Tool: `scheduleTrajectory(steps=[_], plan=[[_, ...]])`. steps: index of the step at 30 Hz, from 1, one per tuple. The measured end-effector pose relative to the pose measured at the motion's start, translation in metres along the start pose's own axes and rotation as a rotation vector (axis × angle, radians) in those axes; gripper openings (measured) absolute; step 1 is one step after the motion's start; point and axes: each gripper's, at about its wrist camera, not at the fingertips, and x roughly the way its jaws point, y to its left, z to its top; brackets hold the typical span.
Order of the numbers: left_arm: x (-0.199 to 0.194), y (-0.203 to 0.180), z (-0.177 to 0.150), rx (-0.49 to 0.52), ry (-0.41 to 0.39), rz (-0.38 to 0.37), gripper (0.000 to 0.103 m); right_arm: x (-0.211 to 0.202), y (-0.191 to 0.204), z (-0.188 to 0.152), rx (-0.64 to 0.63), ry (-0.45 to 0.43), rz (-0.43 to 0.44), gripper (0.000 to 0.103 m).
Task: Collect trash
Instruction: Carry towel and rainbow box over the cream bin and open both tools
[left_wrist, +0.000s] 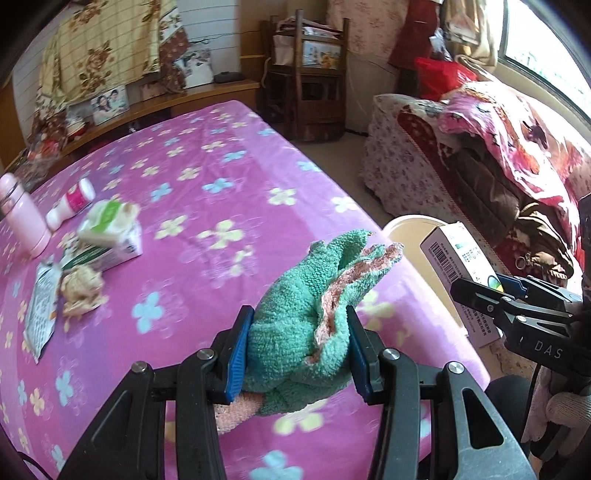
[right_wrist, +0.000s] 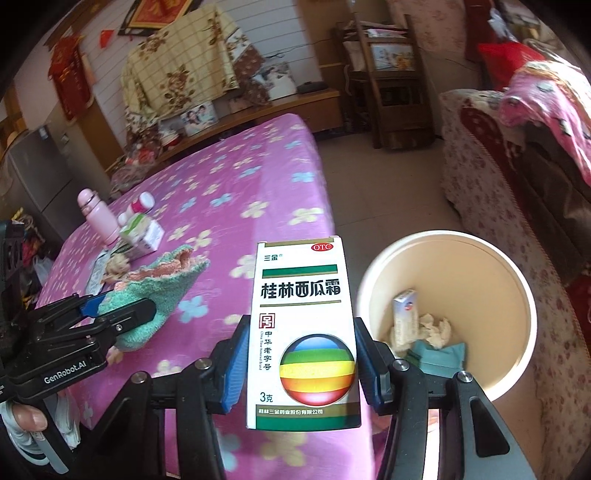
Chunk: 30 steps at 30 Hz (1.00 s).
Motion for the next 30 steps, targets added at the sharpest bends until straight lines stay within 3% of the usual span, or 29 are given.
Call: scheduleTrajectory(steps=[19, 30], plan=[[0.050, -0.078, 0.030, 0.060, 0.065, -0.148, 0.049, 0.000, -0.101, -0.010, 0.152, 0.027, -0.105, 0.054], [0.081, -0.115, 0.039, 0.075, 0.105, -0.216, 0.049, 0.014, -0.132, -0.013, 0.214, 0.065, -0.129, 0.054]])
